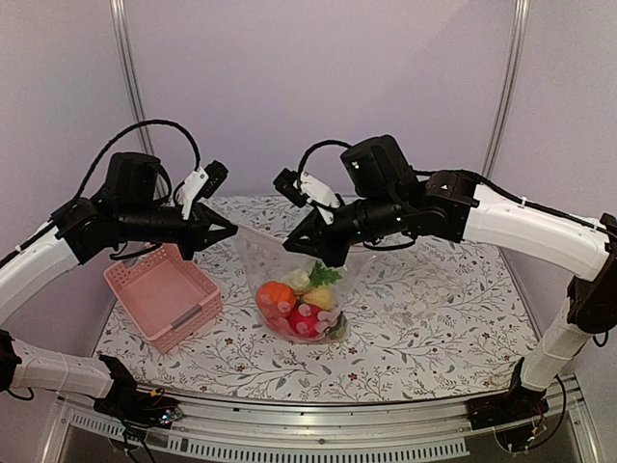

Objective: Place the food in the zip-top bag and seal the zipper
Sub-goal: Zip the zipper on the zipper food storage bag.

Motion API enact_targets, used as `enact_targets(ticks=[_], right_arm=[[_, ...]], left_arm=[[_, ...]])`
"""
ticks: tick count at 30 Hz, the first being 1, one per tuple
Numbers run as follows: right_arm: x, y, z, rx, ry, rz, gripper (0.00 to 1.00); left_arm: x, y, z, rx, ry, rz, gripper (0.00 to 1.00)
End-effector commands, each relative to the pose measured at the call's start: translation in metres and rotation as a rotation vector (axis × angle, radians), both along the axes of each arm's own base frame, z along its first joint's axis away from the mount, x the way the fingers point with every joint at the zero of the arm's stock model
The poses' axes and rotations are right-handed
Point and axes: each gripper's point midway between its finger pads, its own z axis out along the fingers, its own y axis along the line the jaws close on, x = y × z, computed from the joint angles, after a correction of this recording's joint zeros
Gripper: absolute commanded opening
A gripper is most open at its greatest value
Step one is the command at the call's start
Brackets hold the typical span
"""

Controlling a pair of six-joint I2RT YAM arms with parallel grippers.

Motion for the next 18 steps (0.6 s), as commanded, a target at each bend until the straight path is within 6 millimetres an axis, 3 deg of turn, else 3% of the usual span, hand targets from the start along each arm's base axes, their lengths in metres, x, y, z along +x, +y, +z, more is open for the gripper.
enact_targets(ticks=[1, 18], right_arm=[[-0.008, -0.026, -0.019, -0.098, 0.052, -0.028, 0.0], [-0.002, -0.037, -0.02, -0.105, 0.043, -0.065, 0.0]], left_arm=[[0.024, 0.025, 0.013, -0.009, -0.06, 0.143, 0.0], [0.033, 0.033, 0.011, -0.011, -0.05, 0.187, 0.0]])
